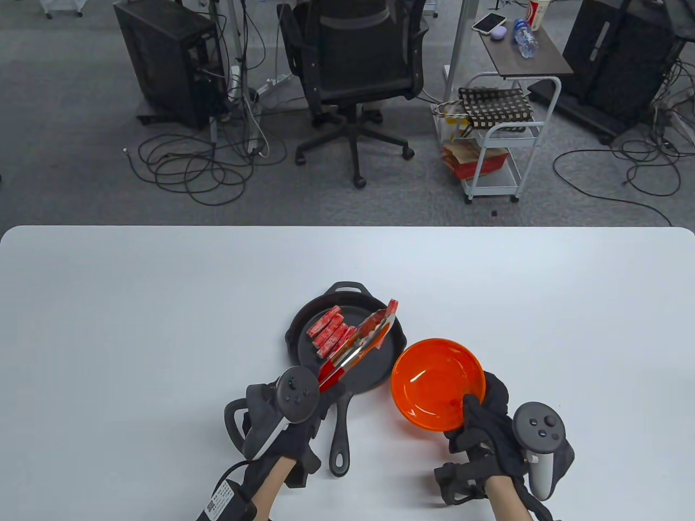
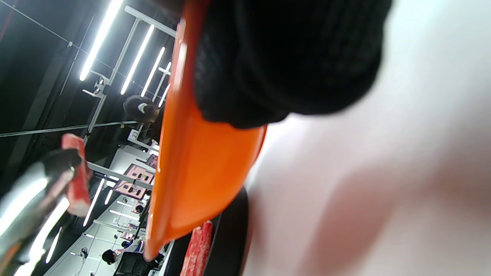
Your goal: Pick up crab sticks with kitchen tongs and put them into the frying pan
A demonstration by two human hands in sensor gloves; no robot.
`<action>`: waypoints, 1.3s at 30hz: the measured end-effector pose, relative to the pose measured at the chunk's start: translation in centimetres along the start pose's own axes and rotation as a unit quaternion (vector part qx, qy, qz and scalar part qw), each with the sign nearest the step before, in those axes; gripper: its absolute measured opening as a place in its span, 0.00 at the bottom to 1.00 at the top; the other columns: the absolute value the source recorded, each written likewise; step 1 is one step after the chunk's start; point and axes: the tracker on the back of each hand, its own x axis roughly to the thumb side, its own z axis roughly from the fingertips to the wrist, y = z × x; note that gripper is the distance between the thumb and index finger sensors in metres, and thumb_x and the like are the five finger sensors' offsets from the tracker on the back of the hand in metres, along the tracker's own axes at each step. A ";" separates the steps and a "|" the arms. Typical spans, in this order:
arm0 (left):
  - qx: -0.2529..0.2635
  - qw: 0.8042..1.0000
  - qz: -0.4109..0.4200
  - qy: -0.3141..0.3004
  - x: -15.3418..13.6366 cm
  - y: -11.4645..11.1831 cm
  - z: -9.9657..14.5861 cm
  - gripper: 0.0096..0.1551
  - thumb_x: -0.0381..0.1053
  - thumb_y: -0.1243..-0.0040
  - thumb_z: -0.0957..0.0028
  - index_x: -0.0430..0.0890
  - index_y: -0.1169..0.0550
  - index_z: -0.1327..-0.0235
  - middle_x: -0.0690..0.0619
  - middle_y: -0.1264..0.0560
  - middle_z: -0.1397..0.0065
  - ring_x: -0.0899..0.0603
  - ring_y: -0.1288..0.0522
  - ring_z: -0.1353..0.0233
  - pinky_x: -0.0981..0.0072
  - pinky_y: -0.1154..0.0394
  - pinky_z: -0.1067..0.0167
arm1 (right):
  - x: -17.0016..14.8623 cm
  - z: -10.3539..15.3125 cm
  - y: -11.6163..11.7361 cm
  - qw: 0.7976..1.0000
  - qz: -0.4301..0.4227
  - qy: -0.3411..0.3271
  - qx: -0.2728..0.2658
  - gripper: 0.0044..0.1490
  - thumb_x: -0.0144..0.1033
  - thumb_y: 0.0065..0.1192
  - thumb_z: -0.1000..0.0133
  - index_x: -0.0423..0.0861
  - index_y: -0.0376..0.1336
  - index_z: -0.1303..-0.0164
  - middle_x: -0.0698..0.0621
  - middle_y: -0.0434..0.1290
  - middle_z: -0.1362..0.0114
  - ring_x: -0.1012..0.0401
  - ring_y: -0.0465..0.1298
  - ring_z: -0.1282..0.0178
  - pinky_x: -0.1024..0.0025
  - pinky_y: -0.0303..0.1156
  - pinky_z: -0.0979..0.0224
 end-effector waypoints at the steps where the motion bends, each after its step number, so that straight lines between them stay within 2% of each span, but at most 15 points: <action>1: 0.001 1.000 -0.004 0.007 -0.3 -0.2 -0.2 0.45 0.79 0.35 0.60 0.44 0.15 0.46 0.60 0.11 0.68 0.52 0.14 0.76 0.55 0.16 0.68 | 0.0 0.0 0.0 1.000 0.000 0.000 0.000 0.38 0.29 0.48 0.36 0.35 0.41 0.18 0.30 0.61 0.24 0.56 0.85 0.68 0.77 0.88 0.72; 21: -0.069 0.990 -0.105 0.062 -2.5 -4.7 -2.5 0.45 0.78 0.35 0.61 0.44 0.15 0.47 0.60 0.11 0.68 0.52 0.13 0.76 0.55 0.16 0.67 | 0.0 0.0 0.0 1.000 -0.001 0.000 0.000 0.38 0.29 0.48 0.36 0.35 0.41 0.18 0.30 0.61 0.24 0.56 0.85 0.68 0.77 0.87 0.72; 31: -0.083 0.984 -0.145 0.064 -1.9 -6.1 -2.7 0.45 0.79 0.35 0.60 0.45 0.15 0.46 0.60 0.11 0.68 0.52 0.14 0.75 0.55 0.16 0.67 | 0.0 0.0 0.0 1.000 0.001 0.000 0.002 0.38 0.29 0.48 0.36 0.35 0.41 0.18 0.30 0.61 0.24 0.56 0.85 0.68 0.77 0.87 0.72; 39: -0.082 0.982 -0.156 0.064 -1.6 -6.2 -2.6 0.45 0.79 0.35 0.60 0.45 0.15 0.46 0.60 0.11 0.67 0.52 0.14 0.75 0.55 0.16 0.67 | 0.0 0.0 0.1 1.000 0.002 0.000 0.001 0.38 0.29 0.48 0.36 0.35 0.41 0.18 0.30 0.61 0.24 0.56 0.85 0.68 0.77 0.87 0.72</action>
